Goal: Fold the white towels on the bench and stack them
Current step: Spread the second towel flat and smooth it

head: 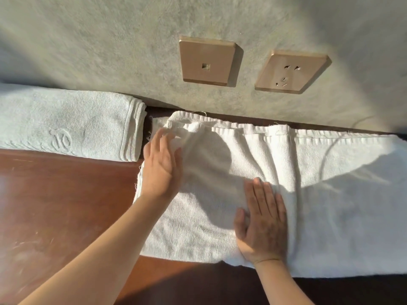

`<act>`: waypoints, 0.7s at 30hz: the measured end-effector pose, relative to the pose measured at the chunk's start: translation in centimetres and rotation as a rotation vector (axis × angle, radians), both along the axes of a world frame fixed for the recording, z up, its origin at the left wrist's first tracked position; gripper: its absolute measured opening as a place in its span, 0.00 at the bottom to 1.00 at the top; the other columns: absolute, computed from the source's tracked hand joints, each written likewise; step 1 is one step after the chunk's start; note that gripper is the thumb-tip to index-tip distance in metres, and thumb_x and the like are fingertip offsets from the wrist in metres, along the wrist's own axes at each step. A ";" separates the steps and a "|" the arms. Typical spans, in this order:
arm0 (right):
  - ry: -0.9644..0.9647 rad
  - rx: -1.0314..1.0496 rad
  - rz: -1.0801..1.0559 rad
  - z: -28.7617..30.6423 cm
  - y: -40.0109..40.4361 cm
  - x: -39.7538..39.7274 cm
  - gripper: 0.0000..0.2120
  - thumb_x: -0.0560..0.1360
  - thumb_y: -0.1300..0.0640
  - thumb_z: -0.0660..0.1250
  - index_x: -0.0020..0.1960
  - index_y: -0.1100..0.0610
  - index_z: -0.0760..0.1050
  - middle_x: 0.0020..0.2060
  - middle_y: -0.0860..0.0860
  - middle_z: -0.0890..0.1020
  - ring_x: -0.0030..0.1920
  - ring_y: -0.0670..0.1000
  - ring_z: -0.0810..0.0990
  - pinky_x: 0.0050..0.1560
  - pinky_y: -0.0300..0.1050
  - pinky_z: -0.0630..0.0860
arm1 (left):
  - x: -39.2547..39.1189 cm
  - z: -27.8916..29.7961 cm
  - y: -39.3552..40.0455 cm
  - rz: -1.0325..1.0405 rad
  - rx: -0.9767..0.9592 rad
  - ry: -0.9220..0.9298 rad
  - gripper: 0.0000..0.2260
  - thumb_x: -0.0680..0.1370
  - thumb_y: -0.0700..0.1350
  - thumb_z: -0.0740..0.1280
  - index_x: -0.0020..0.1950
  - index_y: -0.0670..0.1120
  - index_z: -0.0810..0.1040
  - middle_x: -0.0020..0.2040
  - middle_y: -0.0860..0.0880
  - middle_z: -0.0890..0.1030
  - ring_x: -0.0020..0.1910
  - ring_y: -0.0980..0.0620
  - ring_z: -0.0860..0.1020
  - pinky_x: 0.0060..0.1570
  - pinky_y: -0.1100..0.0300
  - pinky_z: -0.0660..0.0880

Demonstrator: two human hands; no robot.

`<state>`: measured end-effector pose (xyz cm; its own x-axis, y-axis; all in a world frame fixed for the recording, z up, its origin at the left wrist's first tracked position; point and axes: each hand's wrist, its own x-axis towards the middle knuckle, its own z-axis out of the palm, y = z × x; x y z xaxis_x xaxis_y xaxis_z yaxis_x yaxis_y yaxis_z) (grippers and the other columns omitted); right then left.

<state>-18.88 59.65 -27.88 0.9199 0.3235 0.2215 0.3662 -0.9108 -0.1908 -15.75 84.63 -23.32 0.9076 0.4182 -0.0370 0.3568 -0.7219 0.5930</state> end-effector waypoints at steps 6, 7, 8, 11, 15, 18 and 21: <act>-0.017 0.009 -0.004 0.2 0.0 -0.1 0.26 0.79 0.50 0.56 0.73 0.59 0.72 0.72 0.57 0.73 0.73 0.59 0.72 0.68 0.65 0.72 | 1.2 1.4 -1.3 0.049 -0.262 0.053 0.29 0.77 0.57 0.71 0.70 0.42 0.68 0.47 0.57 0.76 0.44 0.53 0.79 0.40 0.72 0.72; -0.021 0.007 -0.008 0.2 0.0 -0.1 0.26 0.79 0.50 0.56 0.73 0.59 0.73 0.72 0.57 0.74 0.73 0.59 0.72 0.67 0.65 0.73 | 1.4 1.4 -1.2 0.072 -0.284 0.121 0.31 0.75 0.59 0.72 0.70 0.43 0.69 0.49 0.56 0.76 0.44 0.54 0.78 0.38 0.73 0.71; -0.024 0.005 -0.010 0.2 0.0 -0.1 0.26 0.79 0.50 0.56 0.73 0.59 0.73 0.72 0.57 0.74 0.72 0.59 0.72 0.66 0.65 0.73 | 1.5 1.3 -1.0 0.105 -0.316 0.174 0.31 0.74 0.61 0.73 0.68 0.45 0.71 0.50 0.56 0.76 0.43 0.58 0.77 0.35 0.75 0.70; 0.000 -0.003 -0.015 0.2 0.1 -0.2 0.26 0.79 0.50 0.55 0.73 0.59 0.72 0.72 0.56 0.73 0.73 0.59 0.72 0.67 0.65 0.73 | 2.2 1.5 0.0 0.168 -0.434 0.137 0.20 0.72 0.60 0.76 0.57 0.50 0.78 0.46 0.59 0.79 0.40 0.63 0.77 0.32 0.76 0.71; 0.054 -0.002 -0.032 0.5 0.1 -0.6 0.26 0.80 0.50 0.54 0.75 0.58 0.70 0.75 0.55 0.70 0.75 0.58 0.69 0.71 0.64 0.68 | 3.8 2.1 1.7 0.252 -0.191 -0.183 0.08 0.78 0.43 0.70 0.55 0.46 0.77 0.50 0.50 0.78 0.45 0.56 0.72 0.43 0.68 0.69; 0.076 -0.010 -0.024 0.7 0.0 -0.6 0.28 0.79 0.49 0.55 0.76 0.58 0.68 0.76 0.55 0.69 0.77 0.56 0.66 0.74 0.63 0.65 | 4.9 1.8 1.7 0.192 -0.085 -0.046 0.12 0.78 0.39 0.66 0.61 0.43 0.71 0.57 0.43 0.72 0.52 0.51 0.69 0.49 0.63 0.64; 0.114 -0.020 -0.025 1.0 0.1 -0.6 0.28 0.79 0.49 0.54 0.77 0.57 0.66 0.77 0.55 0.67 0.78 0.56 0.64 0.74 0.63 0.63 | 6.2 1.7 1.8 0.116 -0.058 0.159 0.25 0.75 0.45 0.74 0.68 0.43 0.69 0.62 0.42 0.72 0.59 0.45 0.71 0.57 0.56 0.67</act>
